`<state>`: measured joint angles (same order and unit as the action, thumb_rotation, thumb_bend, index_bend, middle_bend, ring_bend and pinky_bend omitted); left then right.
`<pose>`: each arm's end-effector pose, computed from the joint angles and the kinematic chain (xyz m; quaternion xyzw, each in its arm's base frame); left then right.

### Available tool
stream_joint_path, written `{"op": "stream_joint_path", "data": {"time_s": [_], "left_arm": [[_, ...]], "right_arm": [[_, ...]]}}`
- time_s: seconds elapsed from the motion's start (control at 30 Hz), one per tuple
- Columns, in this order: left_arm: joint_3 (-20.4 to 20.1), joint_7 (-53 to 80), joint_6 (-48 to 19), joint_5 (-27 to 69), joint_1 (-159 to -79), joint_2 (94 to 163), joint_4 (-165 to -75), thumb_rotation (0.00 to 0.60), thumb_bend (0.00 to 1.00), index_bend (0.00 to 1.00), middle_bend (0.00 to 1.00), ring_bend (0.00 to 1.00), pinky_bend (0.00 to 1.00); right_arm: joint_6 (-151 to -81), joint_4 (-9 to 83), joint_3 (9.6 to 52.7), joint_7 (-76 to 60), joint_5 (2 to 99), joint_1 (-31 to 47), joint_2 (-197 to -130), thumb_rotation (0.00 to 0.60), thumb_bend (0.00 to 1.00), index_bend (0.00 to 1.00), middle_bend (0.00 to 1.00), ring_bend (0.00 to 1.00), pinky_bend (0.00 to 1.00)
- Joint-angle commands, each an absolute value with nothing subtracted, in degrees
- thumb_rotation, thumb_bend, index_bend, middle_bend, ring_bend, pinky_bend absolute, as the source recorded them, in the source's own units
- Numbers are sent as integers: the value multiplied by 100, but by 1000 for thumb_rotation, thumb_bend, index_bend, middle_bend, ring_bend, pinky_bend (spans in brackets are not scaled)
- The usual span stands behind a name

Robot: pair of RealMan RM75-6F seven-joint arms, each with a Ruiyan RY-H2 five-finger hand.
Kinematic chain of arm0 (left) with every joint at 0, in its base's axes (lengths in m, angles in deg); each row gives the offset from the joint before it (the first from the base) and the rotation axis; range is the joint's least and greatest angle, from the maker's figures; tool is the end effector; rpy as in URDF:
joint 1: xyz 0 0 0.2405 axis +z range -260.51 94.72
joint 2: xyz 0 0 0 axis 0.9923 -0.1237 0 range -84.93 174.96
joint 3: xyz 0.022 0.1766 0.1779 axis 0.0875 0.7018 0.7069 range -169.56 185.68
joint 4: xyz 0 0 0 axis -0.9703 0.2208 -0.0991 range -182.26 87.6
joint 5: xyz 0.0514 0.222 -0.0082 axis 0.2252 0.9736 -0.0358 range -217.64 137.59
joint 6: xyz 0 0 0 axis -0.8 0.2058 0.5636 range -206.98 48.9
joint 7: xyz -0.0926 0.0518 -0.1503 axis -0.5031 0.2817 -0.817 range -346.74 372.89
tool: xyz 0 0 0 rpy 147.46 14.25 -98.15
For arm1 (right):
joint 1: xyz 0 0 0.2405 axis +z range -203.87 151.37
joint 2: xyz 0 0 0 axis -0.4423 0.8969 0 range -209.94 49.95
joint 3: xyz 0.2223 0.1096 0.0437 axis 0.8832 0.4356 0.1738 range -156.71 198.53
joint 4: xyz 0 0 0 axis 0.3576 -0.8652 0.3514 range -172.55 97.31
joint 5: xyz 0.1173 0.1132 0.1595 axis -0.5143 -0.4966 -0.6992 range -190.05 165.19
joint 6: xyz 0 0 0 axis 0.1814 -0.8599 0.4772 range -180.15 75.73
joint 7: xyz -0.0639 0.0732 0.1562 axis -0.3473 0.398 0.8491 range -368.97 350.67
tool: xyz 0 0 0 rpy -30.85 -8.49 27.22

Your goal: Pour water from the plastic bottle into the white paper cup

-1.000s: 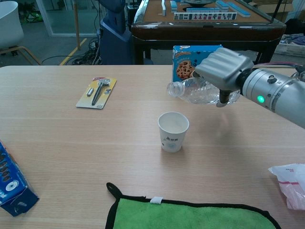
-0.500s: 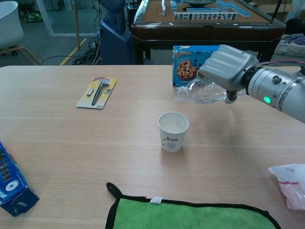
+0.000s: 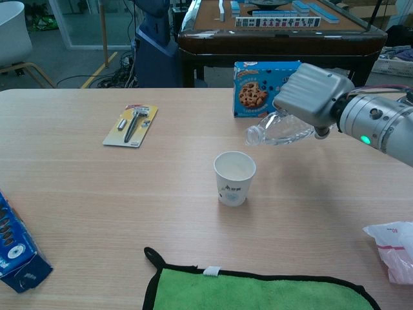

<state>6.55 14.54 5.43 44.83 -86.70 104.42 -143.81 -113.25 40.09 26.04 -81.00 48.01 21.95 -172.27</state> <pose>-0.3163 0.2102 0.1552 -0.5981 -0.3960 -0.3602 0.5965 -0.1333 -0.3977 -0.0543 0.8158 0.0259 0.1349 0.5618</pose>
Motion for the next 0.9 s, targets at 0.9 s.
{"op": "stream_joint_path", "data": {"time_s": [0.9], "left_arm": [[655,1474,515,4454,-8673,10431,-14405,600,106,428,338,311,547]], "right_arm": [[-11597,4144,2420,-9080,4654,2394,-17226,600,193,644,633,556,586]]}}
